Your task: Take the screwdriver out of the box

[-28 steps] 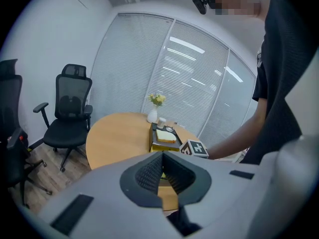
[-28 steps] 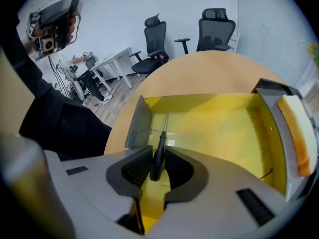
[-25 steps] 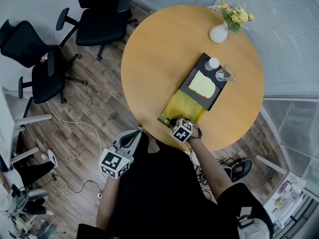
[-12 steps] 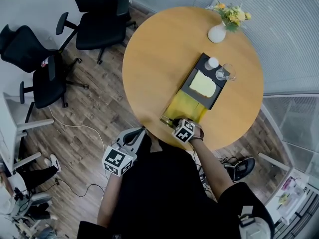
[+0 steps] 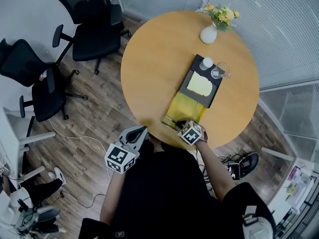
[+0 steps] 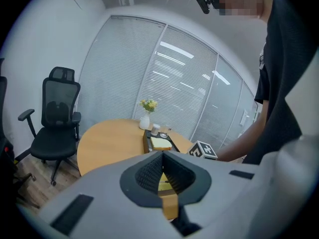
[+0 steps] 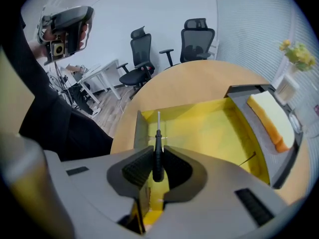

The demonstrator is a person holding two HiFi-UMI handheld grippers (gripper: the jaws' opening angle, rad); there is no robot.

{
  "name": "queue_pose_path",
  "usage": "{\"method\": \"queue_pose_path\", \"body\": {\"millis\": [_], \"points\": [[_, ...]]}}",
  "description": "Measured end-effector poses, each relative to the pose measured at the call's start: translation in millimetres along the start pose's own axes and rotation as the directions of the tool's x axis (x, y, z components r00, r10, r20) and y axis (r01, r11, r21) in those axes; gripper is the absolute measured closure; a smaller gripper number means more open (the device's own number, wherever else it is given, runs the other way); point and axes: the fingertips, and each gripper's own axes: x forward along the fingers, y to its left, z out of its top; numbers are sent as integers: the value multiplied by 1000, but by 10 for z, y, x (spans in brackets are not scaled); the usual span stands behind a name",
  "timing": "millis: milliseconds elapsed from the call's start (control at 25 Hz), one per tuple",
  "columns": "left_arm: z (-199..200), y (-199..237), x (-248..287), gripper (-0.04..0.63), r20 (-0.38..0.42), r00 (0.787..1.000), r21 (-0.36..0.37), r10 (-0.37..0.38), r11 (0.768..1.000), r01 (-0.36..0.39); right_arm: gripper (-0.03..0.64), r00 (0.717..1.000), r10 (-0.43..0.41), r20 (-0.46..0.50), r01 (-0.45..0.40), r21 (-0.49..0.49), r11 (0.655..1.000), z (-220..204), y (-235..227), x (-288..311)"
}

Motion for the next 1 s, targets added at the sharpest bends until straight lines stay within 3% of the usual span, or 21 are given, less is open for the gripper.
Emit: {"method": "queue_pose_path", "body": {"millis": [400,600,840,1000], "points": [[99,69,79,591,-7,996,44,-93,995,93,561,988,-100,116,89,95,991,185,-64,-361],[146,75,135,591,-15,990,65,-139,988,140,561,959,-128,252,100,123,987,417,31,-598],[158,49,205,591,-33,982,82,-186,979,188,561,930,-161,330,117,151,982,561,123,-836],[173,22,251,591,-40,977,87,-207,974,210,561,896,-149,417,78,183,980,668,141,-998]]}}
